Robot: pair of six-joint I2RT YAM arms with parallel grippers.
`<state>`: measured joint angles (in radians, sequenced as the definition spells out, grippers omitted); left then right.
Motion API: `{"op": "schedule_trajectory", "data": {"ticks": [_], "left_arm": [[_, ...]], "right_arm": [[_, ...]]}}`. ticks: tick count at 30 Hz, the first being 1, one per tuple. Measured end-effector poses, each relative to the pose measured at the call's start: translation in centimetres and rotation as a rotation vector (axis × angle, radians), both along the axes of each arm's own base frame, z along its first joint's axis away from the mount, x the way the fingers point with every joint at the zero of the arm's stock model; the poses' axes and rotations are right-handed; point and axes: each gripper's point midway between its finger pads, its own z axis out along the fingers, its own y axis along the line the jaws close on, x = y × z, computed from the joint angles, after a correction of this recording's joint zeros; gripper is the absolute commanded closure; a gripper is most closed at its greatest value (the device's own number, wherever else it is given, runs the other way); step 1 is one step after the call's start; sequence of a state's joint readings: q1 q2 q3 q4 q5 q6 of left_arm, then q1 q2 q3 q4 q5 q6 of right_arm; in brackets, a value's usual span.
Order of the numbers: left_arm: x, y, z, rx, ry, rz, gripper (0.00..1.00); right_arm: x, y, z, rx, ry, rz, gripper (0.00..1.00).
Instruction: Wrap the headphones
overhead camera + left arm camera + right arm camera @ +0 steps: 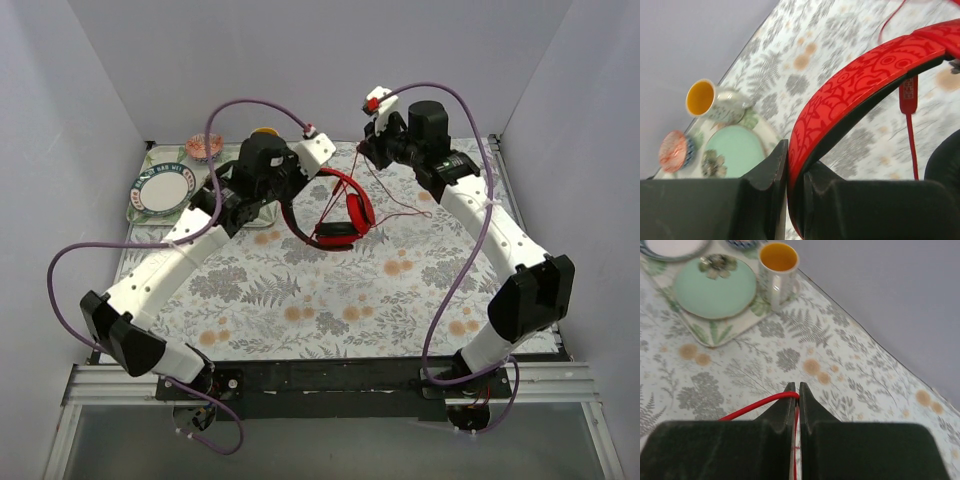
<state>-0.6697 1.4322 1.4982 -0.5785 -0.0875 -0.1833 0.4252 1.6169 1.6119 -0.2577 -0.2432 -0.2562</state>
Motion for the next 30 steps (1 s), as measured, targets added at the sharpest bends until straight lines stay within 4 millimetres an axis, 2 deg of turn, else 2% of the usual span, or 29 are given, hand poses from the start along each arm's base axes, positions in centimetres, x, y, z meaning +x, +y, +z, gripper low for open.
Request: {"op": "schedule_trajectory", "data": {"ticks": [2,4,6,9,12,16,20,24,29,30], "left_arm": [[-1.2,-1.1,3.1,-0.103,0.041,-0.038,1.00],[-1.9,-1.7,6.4,-0.200,0.050,-0.041,1.00],[-2.2,-1.6,8.2,-0.247,0.071,-0.019,1.00],[-2.3,-2.3,9.7,-0.304,0.114,-0.006,1.00],[-2.5,-3.7,11.5,-0.379,0.127,-0.028,1.00],[-2.6,-4.6,13.6,-0.450,0.122,-0.039,1.00],[-2.6,-4.6,14.9,-0.486,0.106,-0.032,1.00],[-2.3,-4.3,15.7,-0.502,0.081,-0.010,1.00],[-1.8,-3.8,18.0,-0.557,0.020,0.020,1.00],[-1.6,-3.7,18.5,-0.570,0.005,0.030,1.00]], "right_arm": [[-0.9,1.4,-0.1,0.049,-0.005,0.093,0.96],[-2.6,2.9,-0.5,0.108,-0.004,0.205,0.91],[-4.4,4.2,-0.2,0.178,-0.034,0.305,0.84],[-6.5,5.0,-0.2,0.258,-0.084,0.380,0.74],[-8.0,5.9,-2.8,0.319,-0.046,0.412,0.67],[-9.1,7.0,-5.6,0.359,0.014,0.428,0.65],[-9.6,7.3,-6.2,0.389,0.011,0.424,0.63],[-9.6,6.8,-7.8,0.393,0.021,0.394,0.62],[-9.6,6.6,-12.2,0.377,0.103,0.357,0.63],[-9.5,6.6,-13.4,0.370,0.130,0.347,0.66]]}}
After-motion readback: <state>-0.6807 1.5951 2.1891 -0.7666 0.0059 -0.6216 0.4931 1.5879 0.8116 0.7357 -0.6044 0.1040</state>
